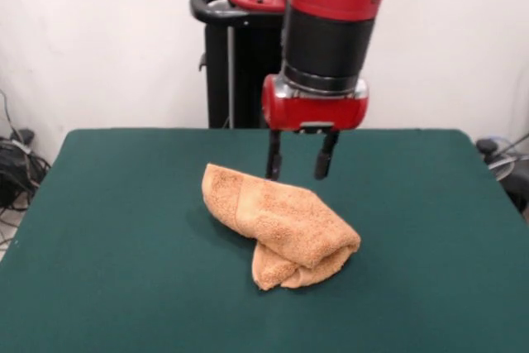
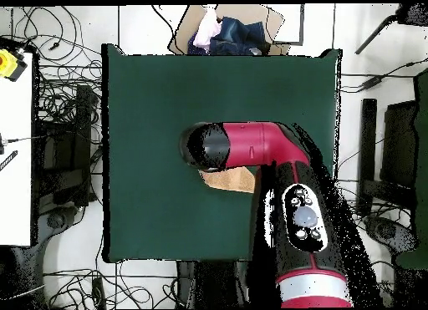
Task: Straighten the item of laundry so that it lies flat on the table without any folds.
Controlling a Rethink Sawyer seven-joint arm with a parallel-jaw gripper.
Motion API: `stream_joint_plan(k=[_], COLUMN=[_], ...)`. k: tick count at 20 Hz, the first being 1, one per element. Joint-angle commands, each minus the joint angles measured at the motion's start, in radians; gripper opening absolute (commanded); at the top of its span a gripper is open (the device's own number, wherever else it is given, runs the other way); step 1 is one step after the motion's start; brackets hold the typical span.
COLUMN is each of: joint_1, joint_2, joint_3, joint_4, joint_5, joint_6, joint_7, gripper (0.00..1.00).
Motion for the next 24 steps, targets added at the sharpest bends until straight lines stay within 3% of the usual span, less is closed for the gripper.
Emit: stream_joint_plan(k=[1, 10, 24], joint_1=[-0.052, -0.099, -0.017], joint_2=[0.042, 0.087, 0.220], joint_3=[0.077, 0.092, 0.042], joint_4=[-0.022, -0.043, -0.103], joint_5=[-0.076, -0.127, -0.272], joint_6=[0.061, 0.018, -0.102], joint_7=[-0.152, -0.179, 0.002], gripper=[1.00, 1.00, 1.00])
